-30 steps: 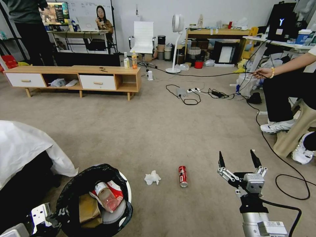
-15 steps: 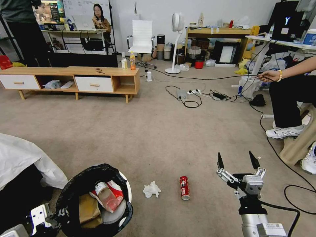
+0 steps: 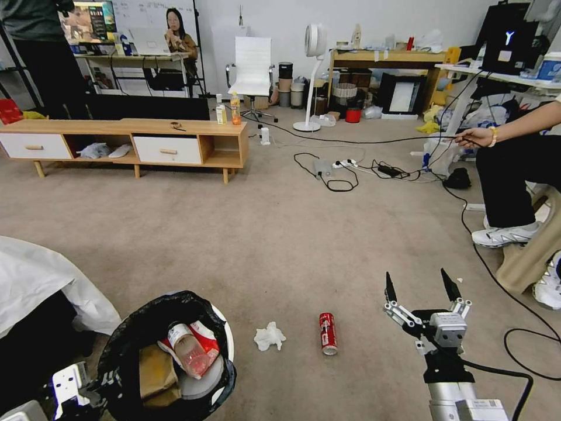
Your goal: Pick up the trash bin and place the garbage on the floor into it.
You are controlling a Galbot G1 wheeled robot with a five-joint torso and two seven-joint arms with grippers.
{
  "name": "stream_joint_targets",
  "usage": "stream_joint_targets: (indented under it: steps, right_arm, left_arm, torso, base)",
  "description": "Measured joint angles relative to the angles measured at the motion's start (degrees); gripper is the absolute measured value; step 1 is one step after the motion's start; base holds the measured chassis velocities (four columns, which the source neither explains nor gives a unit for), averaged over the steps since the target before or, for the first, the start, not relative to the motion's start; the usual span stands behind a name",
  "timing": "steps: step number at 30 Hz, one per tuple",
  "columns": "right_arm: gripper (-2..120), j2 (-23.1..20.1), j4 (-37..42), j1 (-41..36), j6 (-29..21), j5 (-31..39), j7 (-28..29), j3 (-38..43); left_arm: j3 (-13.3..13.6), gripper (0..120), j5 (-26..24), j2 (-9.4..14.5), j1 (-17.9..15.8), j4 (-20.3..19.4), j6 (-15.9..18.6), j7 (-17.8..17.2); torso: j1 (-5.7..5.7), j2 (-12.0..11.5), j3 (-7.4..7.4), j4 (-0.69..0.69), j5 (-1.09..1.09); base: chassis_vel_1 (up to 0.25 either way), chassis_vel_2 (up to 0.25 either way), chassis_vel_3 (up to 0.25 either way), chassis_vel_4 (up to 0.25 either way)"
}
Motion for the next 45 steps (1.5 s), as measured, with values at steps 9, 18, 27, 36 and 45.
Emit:
stream_joint_targets:
  steps: [9,18,27,36,45]
  right_arm:
    - [100,-0.2,-0.1,0.1,0.1,-0.1,0.1,-0.3]
    - [100,-0.3,-0.2,0.6,0.0,0.1,0.3,-0.5]
    - [100,-0.2,-0.5,0.7,-0.1,0.1,0.2,-0.8]
    - [100,0.1,-0.9,0.8,-0.1,0.1,0.2,-0.9]
    - [100,0.1,-1.2,0.9,-0.1,0.2,0.2,-0.9]
  left_arm:
    - [0.0,2,0.1,-0.1,0.0,-0.2,0.0,0.0]
    - [-0.1,2,0.0,-0.1,0.1,-0.2,0.0,-0.1]
    - [0.0,2,-0.1,-0.1,0.0,-0.2,0.0,-0.2]
    - [0.0,2,-0.2,-0.1,-0.1,-0.1,0.0,-0.2]
    - [0.0,2,-0.2,-0.1,-0.2,0.2,0.1,-0.2]
  torso:
    - [0.01,0.0,0.01,0.00,0.01]
    - [0.00,0.0,0.01,0.00,0.00]
    - [0.00,0.0,0.00,0.00,0.00]
    - [0.00,0.0,0.01,0.00,0.00]
    - [0.00,0.0,0.01,0.00,0.00]
  base:
    - [-0.131,0.135,0.126,-0.134]
    - [-0.033,0.039,0.045,-0.043]
    - [0.000,0.000,0.000,0.000]
    - [0.000,0.000,0.000,0.000]
    - [0.012,0.012,0.008,0.007]
